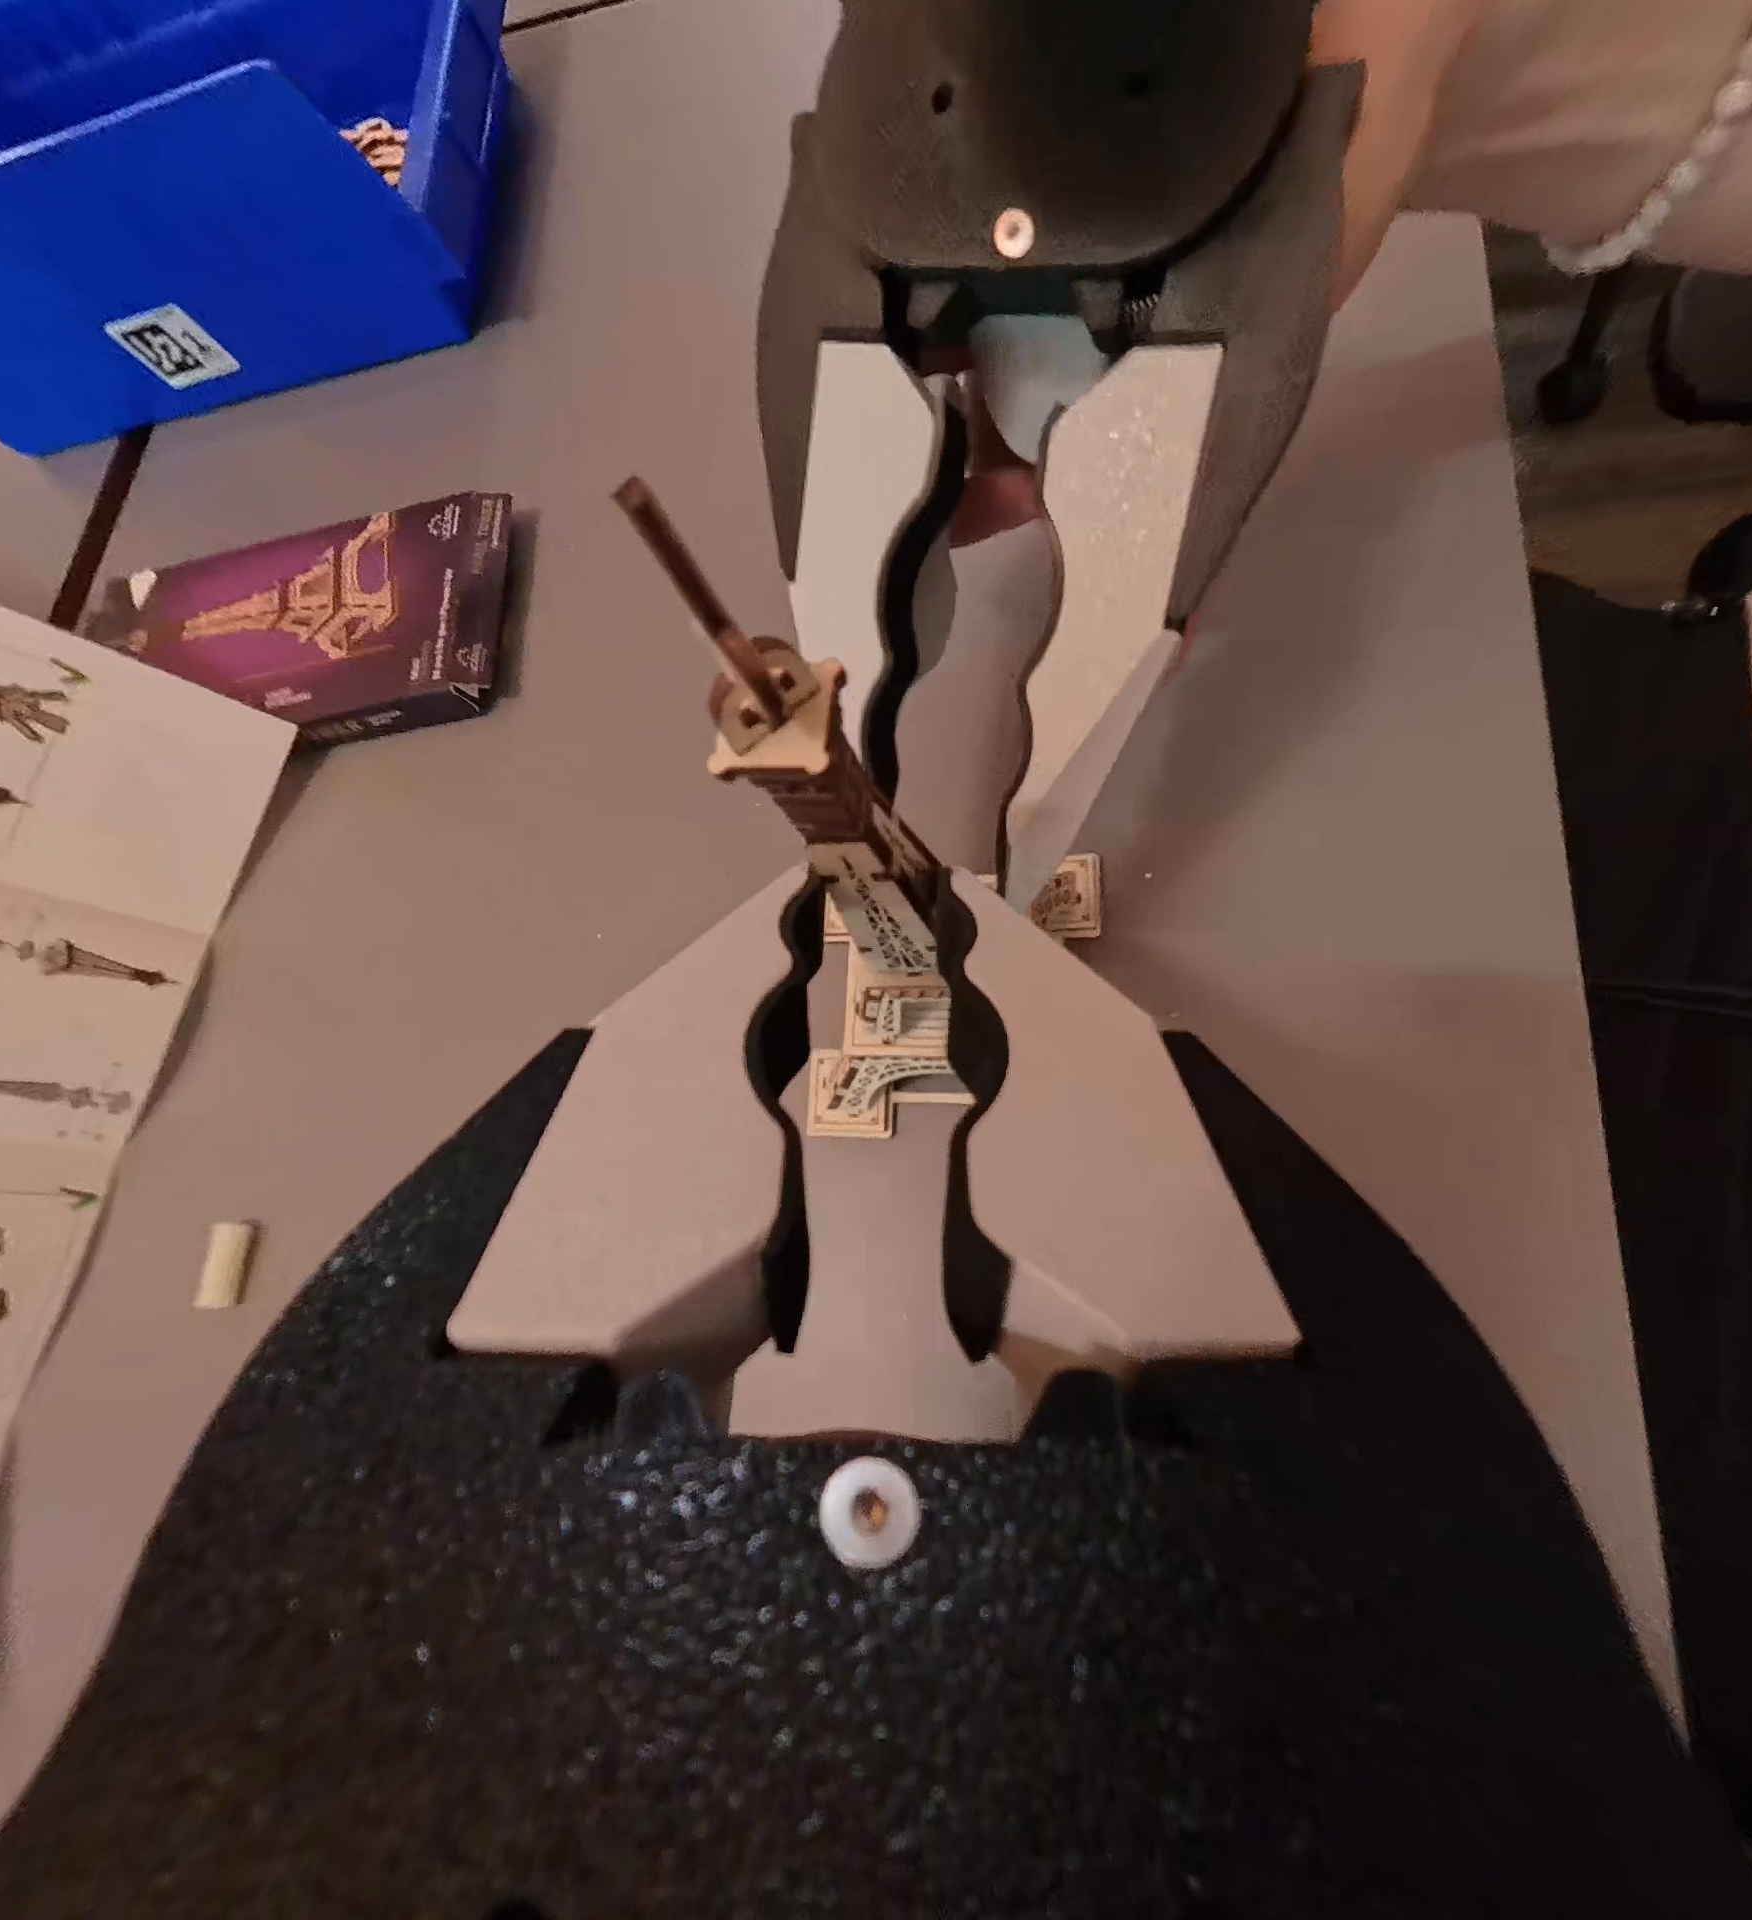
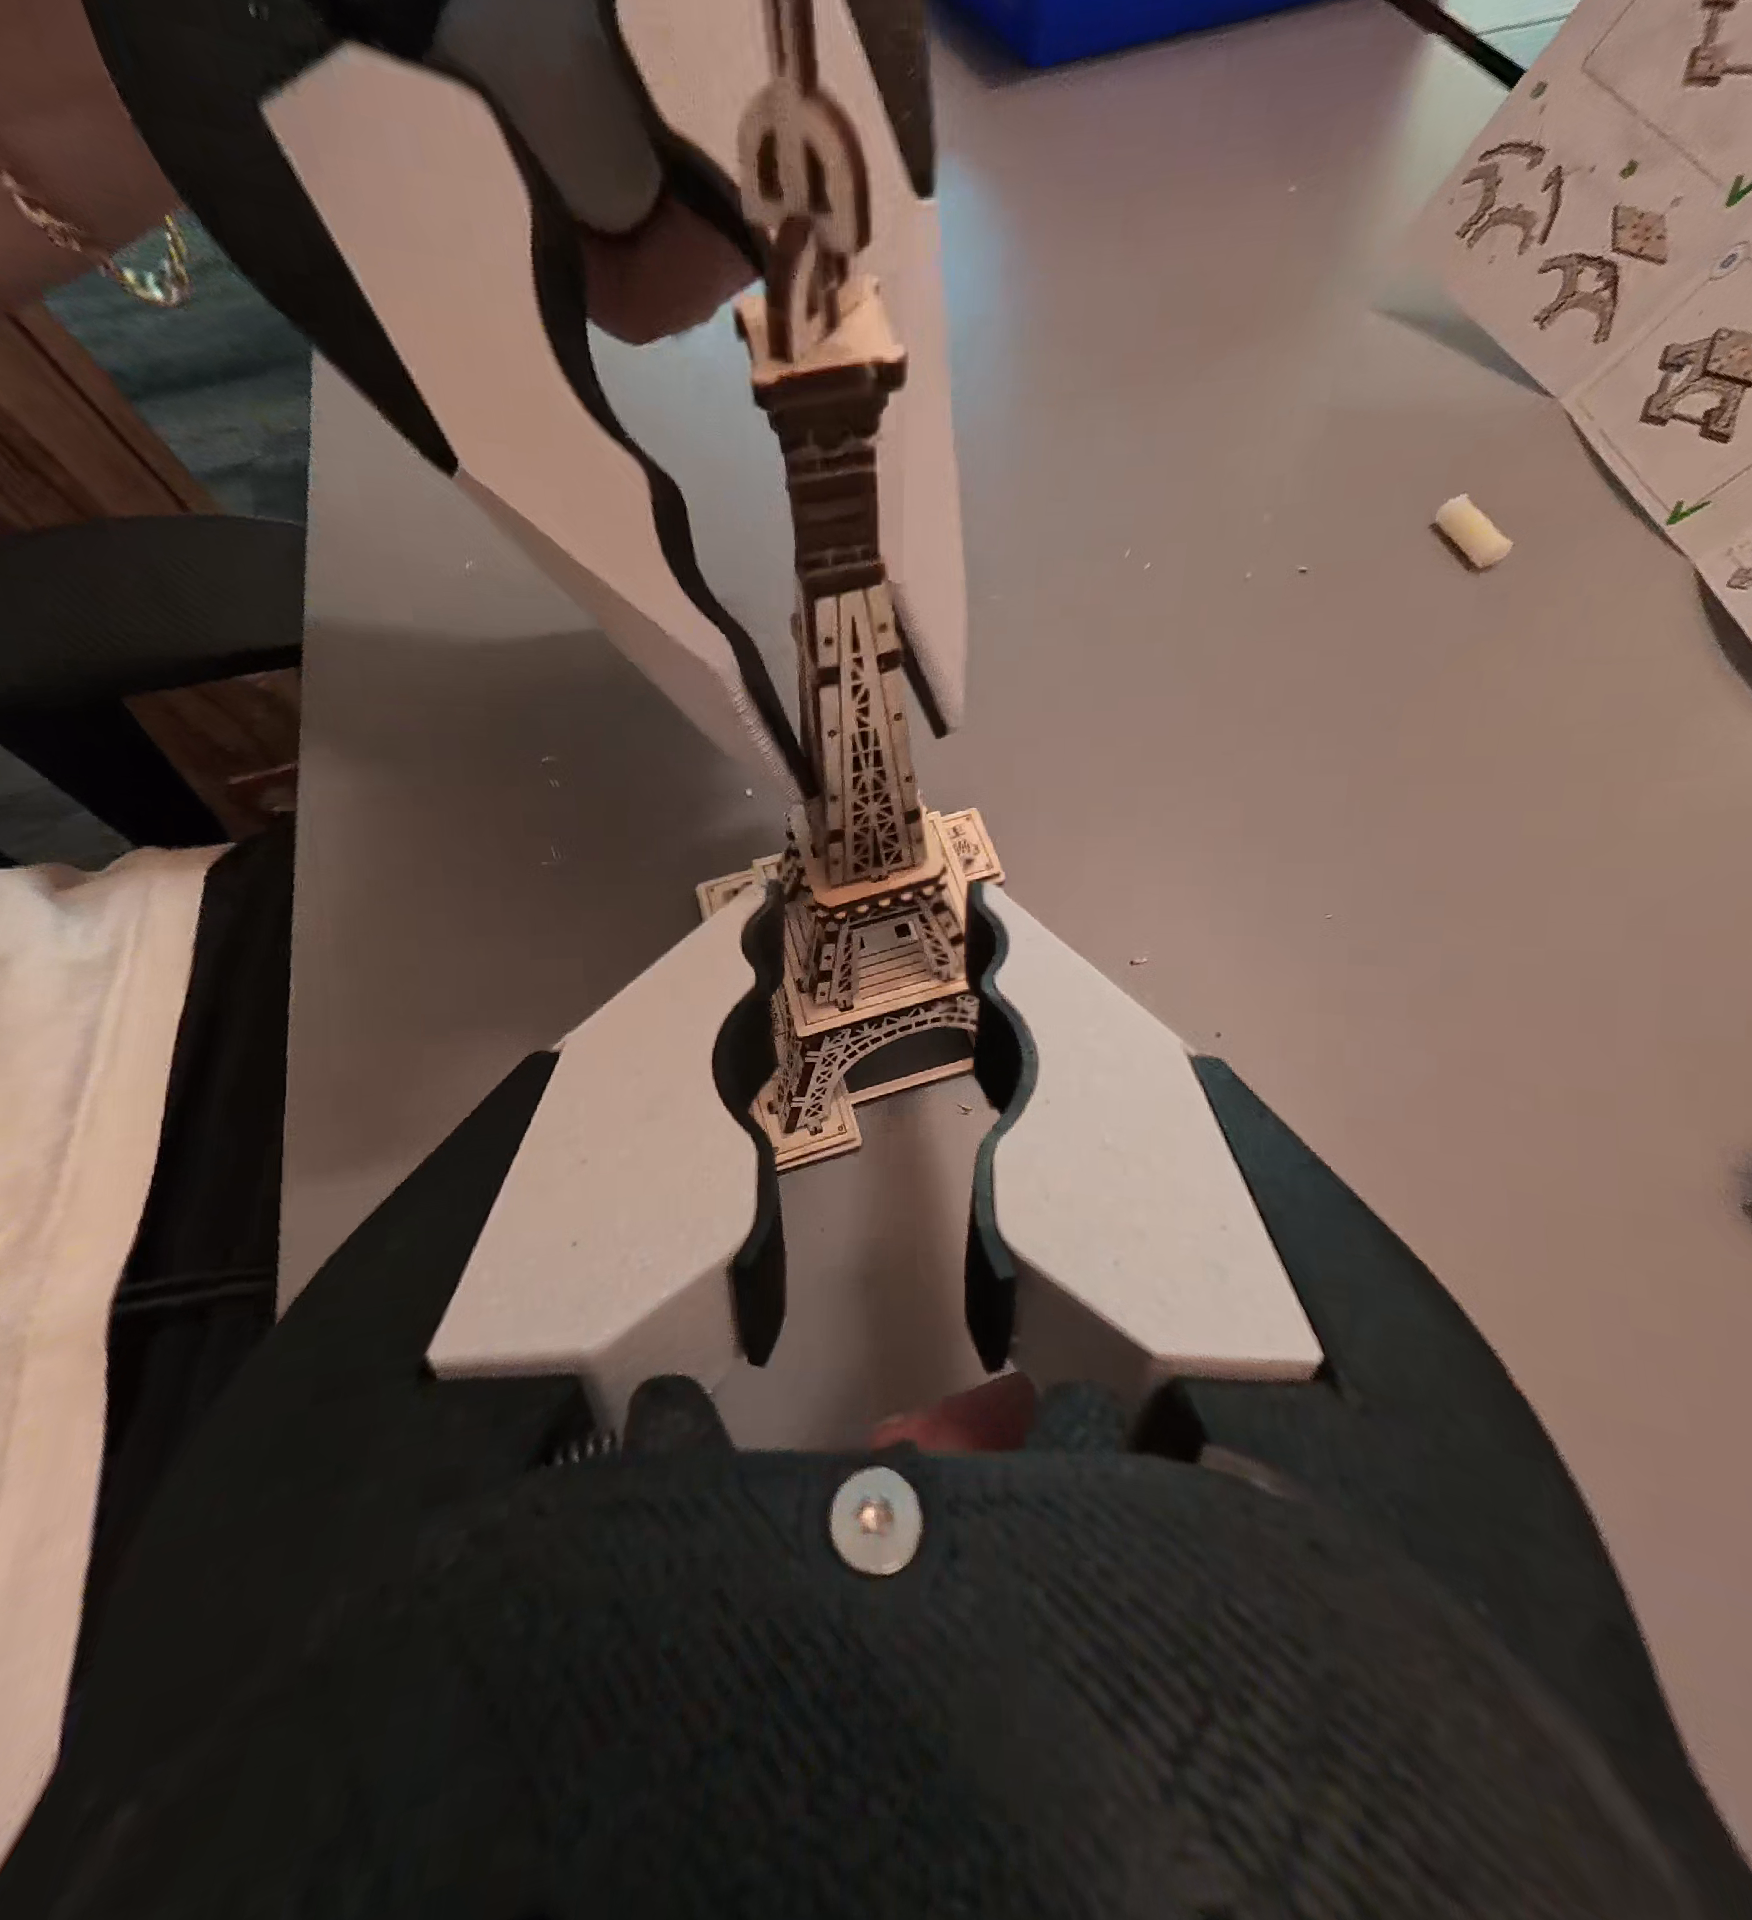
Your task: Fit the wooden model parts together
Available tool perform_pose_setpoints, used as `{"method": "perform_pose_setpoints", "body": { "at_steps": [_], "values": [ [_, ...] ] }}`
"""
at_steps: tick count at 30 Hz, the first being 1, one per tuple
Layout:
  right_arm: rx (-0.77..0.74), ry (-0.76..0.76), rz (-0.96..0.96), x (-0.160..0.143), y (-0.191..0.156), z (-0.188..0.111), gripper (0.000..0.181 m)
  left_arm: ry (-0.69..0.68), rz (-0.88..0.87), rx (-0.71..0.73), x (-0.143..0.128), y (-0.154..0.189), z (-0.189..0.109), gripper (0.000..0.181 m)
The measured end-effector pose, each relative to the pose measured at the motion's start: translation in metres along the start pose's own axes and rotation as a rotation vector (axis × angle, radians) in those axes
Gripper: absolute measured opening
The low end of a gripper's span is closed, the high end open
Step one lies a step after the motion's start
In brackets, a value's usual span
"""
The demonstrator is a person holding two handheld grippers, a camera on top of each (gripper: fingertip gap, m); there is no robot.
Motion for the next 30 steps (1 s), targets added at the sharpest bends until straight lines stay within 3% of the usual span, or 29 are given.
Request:
{"method": "perform_pose_setpoints", "body": {
  "at_steps": [5,9,12,15,20,23,27,30],
  "values": [
    [-0.011,-0.031,-0.025,-0.001,0.003,0.003,0.026,0.03,-0.052,-0.037,-0.001,-0.001,0.002,0.016],
    [0.003,0.007,0.01,0.005,0.007,-0.01,0.03,0.008,-0.073,-0.016,-0.009,-0.004,-0.007,0.035],
    [0.034,-0.08,0.115,-0.002,0.01,-0.018,0.042,-0.012,-0.11,-0.03,-0.019,-0.01,-0.012,0.037],
    [-0.052,-0.168,0.254,-0.01,0.023,-0.019,0.057,-0.068,-0.13,-0.088,-0.028,-0.01,-0.011,0.037],
    [-0.094,-0.166,0.354,-0.013,0.021,-0.02,0.094,-0.156,-0.118,-0.098,-0.04,-0.018,-0.005,0.039],
    [-0.178,-0.185,0.364,-0.02,0.027,-0.025,0.101,-0.164,-0.099,-0.11,-0.043,-0.02,-0.002,0.039],
    [-0.232,-0.194,0.361,-0.022,0.028,-0.03,0.097,-0.123,-0.075,-0.179,-0.038,-0.014,-0.001,0.029],
    [-0.22,-0.121,0.287,-0.014,0.016,-0.03,0.069,-0.072,-0.085,-0.187,-0.037,-0.008,-0.005,0.027]
  ]
}}
Point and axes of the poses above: each gripper's, where its closed fingertips meet, z out along the fingers, x out of its top, y = z × x across the jaws, the point moved 4 cm from there along -z, back along the fingers, and after that the axes turned 7 degrees about -x, right-handed, at the moved point
